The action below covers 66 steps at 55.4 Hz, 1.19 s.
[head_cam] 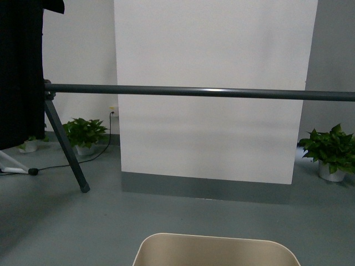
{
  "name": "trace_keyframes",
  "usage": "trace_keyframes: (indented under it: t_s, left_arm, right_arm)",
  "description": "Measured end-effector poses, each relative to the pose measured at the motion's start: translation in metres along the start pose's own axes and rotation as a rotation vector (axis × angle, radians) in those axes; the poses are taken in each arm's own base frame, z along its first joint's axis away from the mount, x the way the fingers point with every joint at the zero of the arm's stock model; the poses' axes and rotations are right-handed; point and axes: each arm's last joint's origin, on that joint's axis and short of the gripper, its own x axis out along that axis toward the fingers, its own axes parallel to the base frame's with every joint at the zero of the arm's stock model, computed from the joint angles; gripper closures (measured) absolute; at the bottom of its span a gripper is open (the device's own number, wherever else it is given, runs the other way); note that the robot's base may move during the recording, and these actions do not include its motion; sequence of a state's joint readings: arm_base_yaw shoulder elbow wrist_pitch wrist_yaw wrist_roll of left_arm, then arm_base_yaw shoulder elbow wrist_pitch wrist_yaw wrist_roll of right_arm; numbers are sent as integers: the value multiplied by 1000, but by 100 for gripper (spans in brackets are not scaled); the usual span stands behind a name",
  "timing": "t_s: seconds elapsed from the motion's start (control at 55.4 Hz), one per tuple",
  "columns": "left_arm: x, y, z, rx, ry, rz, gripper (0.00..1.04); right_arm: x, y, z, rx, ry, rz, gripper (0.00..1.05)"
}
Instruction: Move hamper under clothes hanger
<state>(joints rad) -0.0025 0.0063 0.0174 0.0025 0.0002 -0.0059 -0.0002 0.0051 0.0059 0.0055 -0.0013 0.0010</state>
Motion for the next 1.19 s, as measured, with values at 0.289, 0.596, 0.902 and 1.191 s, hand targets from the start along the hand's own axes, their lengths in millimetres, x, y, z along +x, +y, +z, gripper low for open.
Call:
trace_keyframes:
  t_s: [0.289, 0.596, 0.902, 1.191]
  left_arm:
    - [0, 0, 0, 0, -1, 0, 101]
    - [0, 0, 0, 0, -2, 0, 99]
    - [0, 0, 0, 0, -2, 0, 42]
    - [0, 0, 0, 1, -2, 0, 7]
  right_arm:
    - [0, 0, 0, 0, 3, 0, 103]
    - [0, 0, 0, -2, 3, 0, 102]
    - [0, 0, 0, -1, 3, 0, 46]
    - [0, 0, 0, -1, 3, 0, 8]
